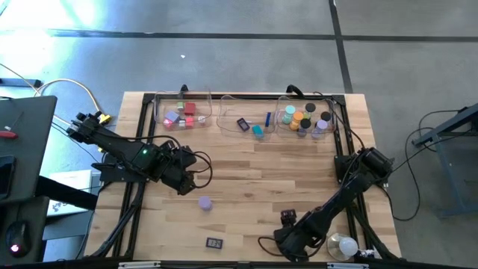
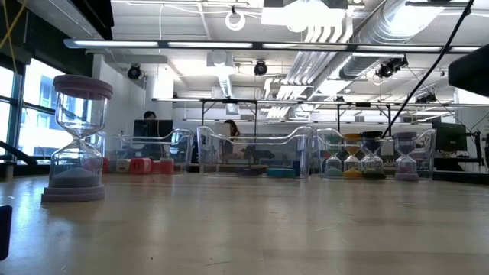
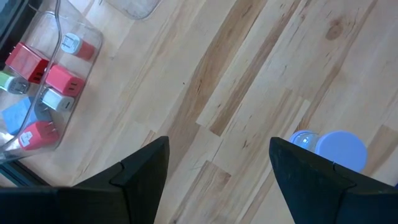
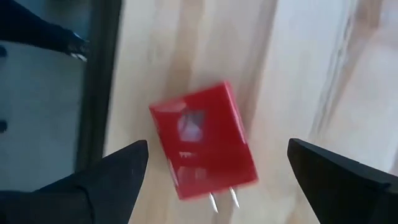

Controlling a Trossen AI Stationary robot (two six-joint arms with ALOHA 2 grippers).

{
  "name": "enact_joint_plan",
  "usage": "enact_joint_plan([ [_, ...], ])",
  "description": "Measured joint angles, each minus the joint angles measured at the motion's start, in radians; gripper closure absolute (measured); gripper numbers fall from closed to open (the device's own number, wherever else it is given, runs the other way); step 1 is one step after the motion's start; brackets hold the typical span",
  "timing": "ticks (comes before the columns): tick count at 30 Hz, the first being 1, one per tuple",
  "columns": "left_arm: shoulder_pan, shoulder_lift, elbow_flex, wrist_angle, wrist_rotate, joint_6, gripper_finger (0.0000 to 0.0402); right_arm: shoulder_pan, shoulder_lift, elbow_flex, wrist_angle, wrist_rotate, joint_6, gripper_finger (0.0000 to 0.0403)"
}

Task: Pick & Place Office items
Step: Put the red charger adapter into the left transparent bin

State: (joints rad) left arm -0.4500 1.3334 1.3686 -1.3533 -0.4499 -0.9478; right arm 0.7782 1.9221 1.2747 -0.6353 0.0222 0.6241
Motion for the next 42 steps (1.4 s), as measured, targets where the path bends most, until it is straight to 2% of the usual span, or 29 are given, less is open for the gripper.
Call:
enact_joint_plan([
  [3, 0.000, 0.000, 0.000, 0.000, 0.000, 0.000, 0.0132, -0.002, 0.000, 0.000, 0.040, 0.002, -0.003, 0.0027],
  [20, 0.000, 0.000, -0.005, -0.001, 0.001, 0.007, 0.0132, -0.001, 0.058, 0.005, 0.015, -0.028, -0.060, 0.0034],
  [25, 0.000, 0.000, -0.005, 0.001, 0.001, -0.012, 0.0132, -0.002, 0.059, 0.004, 0.004, -0.029, -0.079, 0.0074],
  [34, 0.000, 0.000, -0.005, 0.002, 0.001, -0.052, 0.0132, -0.004, 0.060, 0.003, 0.000, -0.033, -0.075, 0.0197],
  [40, 0.000, 0.000, -0.005, 0.014, 0.001, -0.055, 0.0132, -0.017, 0.060, 0.003, 0.002, -0.049, -0.064, 0.0198],
  [42, 0.000, 0.000, -0.005, 0.025, 0.001, -0.056, 0.0132, -0.016, 0.061, 0.002, 0.002, -0.030, -0.046, 0.0188],
])
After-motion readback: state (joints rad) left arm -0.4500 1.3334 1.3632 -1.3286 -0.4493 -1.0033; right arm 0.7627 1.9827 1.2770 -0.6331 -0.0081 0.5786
